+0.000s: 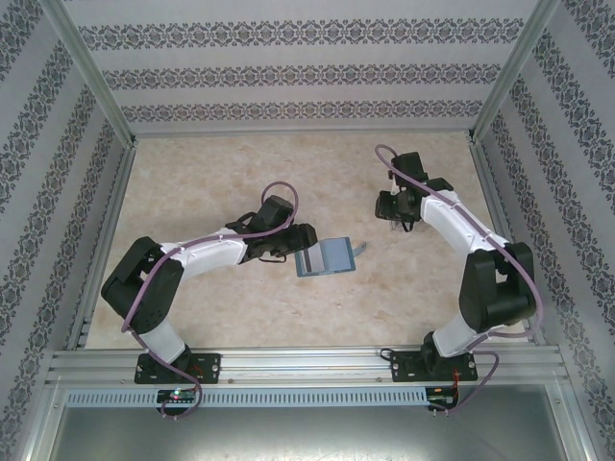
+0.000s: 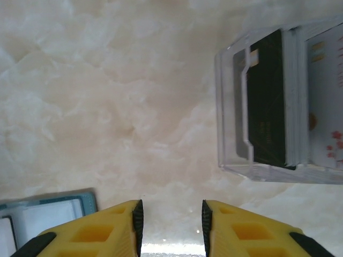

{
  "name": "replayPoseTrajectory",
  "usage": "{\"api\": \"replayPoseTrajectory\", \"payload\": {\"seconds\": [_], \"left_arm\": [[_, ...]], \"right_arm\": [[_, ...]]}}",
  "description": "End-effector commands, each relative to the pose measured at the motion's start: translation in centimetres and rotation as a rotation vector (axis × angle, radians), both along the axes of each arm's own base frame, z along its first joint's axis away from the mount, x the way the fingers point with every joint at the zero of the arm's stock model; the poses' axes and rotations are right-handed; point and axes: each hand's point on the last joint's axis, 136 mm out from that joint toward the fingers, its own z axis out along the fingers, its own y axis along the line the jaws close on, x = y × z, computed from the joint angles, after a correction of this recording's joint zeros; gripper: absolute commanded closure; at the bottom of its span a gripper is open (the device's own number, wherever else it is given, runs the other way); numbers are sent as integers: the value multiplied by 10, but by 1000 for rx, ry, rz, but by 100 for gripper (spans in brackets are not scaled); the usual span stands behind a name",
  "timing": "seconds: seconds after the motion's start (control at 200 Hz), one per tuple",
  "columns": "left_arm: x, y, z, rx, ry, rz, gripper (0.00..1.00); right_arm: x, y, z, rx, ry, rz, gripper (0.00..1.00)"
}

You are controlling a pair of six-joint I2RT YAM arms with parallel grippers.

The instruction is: Put the credit cards into the card holder

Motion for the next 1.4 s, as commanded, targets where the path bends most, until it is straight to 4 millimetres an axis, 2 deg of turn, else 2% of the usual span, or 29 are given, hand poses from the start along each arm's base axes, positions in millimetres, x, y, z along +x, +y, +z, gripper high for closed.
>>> {"api": "replayPoseTrajectory", "payload": {"seconds": [0.0, 0.195, 0.485, 0.555, 0.809, 1.004, 1.204, 1.394], "left_arm": [[-3, 5, -5, 57, 30, 12, 33], [-9, 16, -22, 110, 85, 44, 23], [-8, -2, -41, 61, 140, 8, 21], [-6, -6, -40, 39, 136, -2, 23], [-3, -18, -37, -1, 128, -37, 26], [3, -29, -20, -72, 91, -50, 33], [10, -40, 17, -196, 10, -42, 35], [12, -59, 28, -315, 18, -63, 38]], "right_arm": [[-11, 19, -14, 89, 80, 59, 63], [-32, 43, -37, 192, 162, 121, 57], [-54, 55, -73, 198, 299, 176, 58], [-57, 57, -79, 199, 312, 183, 59], [-62, 62, -90, 212, 340, 195, 80], [-65, 64, -91, 225, 341, 203, 92], [-68, 65, -93, 238, 348, 204, 95], [-71, 66, -94, 251, 345, 199, 95]]}}
